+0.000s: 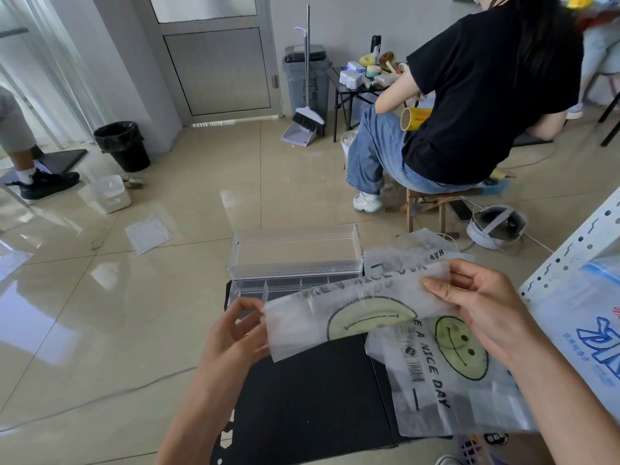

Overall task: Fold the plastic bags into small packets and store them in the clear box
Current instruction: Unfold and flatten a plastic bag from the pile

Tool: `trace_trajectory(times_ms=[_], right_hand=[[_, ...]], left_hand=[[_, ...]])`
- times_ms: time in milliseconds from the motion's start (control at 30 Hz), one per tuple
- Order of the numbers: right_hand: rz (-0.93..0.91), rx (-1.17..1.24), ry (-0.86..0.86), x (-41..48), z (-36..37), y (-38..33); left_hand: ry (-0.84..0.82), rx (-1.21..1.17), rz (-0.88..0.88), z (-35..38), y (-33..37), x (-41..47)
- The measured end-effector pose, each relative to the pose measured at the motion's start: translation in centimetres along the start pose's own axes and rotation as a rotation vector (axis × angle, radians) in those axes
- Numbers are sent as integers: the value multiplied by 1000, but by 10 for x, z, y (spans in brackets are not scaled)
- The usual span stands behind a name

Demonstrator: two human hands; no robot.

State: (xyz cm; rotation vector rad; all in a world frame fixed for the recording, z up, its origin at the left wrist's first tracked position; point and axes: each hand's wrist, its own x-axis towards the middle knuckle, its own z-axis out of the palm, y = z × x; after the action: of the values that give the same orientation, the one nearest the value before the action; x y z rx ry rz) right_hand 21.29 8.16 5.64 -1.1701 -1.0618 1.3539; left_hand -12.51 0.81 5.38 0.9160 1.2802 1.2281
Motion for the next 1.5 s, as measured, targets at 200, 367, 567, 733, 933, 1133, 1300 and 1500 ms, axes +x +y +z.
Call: trace_trajectory(times_ms=[200,367,567,733,933,1133,1300,1500], right_hand=[[11,-25,-48,-2,10,6],[31,-16,-54,-4,23,10],[66,41,-13,-5,23,7],[198,41,-112,-8,30,5],[233,-25,-113,-12,37,6],[118,-239,-100,-16,40,3],[101,-229,-12,-13,35,1],[35,-276,-2,-13,28,-4]], left_hand=[[59,-279,-51,13,-2,1],[137,-46,-66,13,-15,1],[67,-99,-13,8,-16,3],[20,-185,-4,9,-14,2],[150,21,47,21,-3,-4],[301,226,196,21,1,-3],[394,308,199,13,1,-1],[312,330,172,1,4,1]])
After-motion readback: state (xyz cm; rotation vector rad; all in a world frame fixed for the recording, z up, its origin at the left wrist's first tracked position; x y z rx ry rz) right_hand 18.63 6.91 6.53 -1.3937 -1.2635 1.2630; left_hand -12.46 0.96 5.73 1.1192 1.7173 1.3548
